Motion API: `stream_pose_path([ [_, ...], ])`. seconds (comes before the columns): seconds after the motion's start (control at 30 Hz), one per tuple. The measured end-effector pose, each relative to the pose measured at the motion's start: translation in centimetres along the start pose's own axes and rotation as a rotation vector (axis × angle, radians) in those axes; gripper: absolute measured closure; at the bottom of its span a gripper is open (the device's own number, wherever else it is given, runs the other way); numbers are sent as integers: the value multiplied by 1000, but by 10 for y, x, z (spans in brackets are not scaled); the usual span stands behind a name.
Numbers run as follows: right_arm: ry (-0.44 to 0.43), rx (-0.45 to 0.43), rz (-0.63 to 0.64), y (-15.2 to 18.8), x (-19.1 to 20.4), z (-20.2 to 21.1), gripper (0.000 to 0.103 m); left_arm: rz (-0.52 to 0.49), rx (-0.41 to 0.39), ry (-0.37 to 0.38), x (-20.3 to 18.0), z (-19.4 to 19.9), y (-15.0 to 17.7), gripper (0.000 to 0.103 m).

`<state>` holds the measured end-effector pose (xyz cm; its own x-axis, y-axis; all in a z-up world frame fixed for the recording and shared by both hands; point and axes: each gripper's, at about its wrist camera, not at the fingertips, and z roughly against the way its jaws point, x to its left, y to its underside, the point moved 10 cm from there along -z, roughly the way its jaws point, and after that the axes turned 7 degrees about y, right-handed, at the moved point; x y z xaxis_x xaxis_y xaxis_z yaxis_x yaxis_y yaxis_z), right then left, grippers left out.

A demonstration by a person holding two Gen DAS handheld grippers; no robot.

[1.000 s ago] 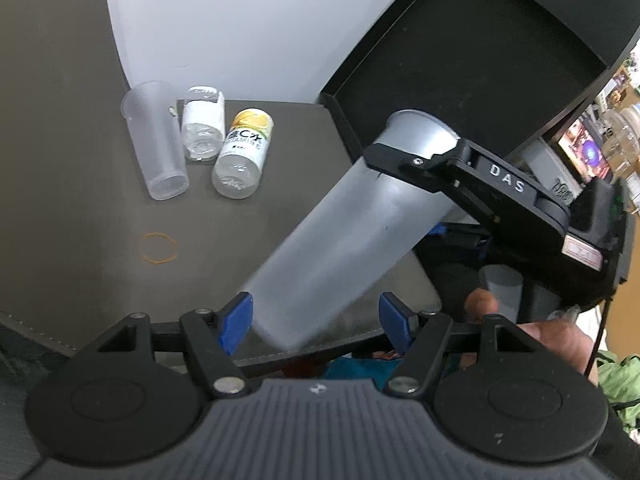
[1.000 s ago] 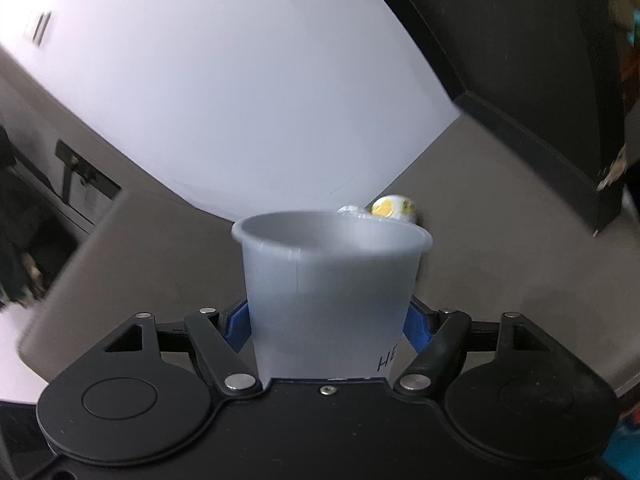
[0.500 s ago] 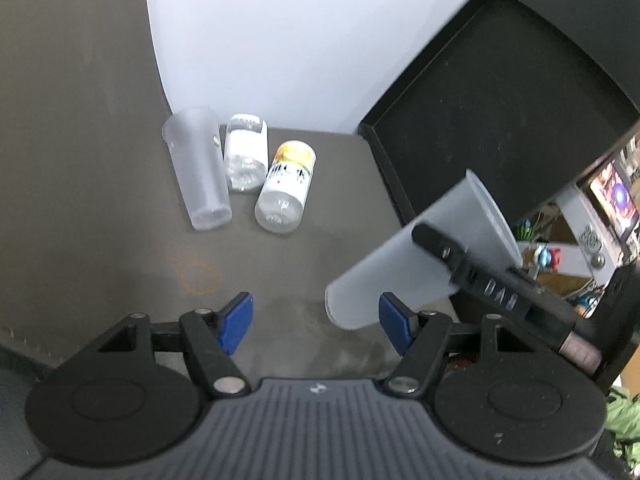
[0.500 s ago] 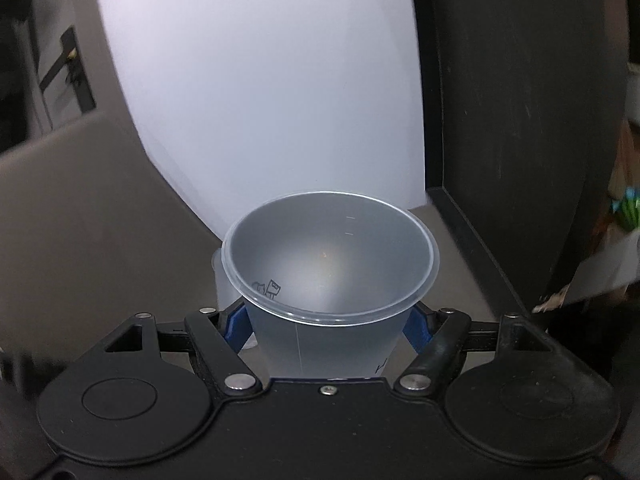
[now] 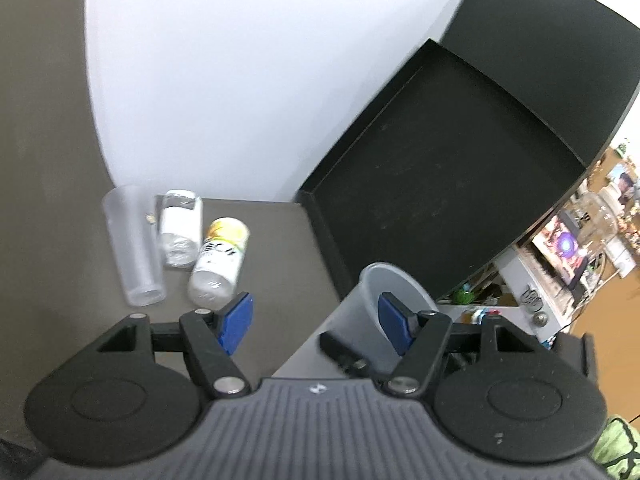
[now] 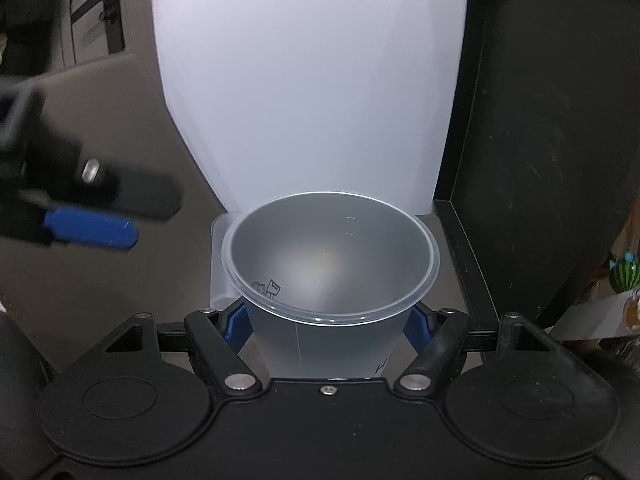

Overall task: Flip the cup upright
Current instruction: 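Turn the cup rim-up with the right gripper and carry it down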

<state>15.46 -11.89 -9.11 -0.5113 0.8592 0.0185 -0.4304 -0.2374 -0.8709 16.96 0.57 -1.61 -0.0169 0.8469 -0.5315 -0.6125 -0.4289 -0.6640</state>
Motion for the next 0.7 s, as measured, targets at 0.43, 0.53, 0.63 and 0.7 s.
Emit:
stream_pose_path([
  [0.43, -2, 64, 58, 8, 5, 5, 30, 42, 24, 51, -6, -27, 8, 58],
  [0.53, 8, 72, 65, 9, 5, 6, 30, 16, 28, 33, -6, -31, 9, 61],
  [0.63, 19, 86, 74, 14, 7, 2, 30, 14, 40, 31, -6, -35, 11, 61],
  [0.7, 20, 101, 84, 15, 8, -2, 30, 13, 43, 20, -4, -38, 12, 61],
])
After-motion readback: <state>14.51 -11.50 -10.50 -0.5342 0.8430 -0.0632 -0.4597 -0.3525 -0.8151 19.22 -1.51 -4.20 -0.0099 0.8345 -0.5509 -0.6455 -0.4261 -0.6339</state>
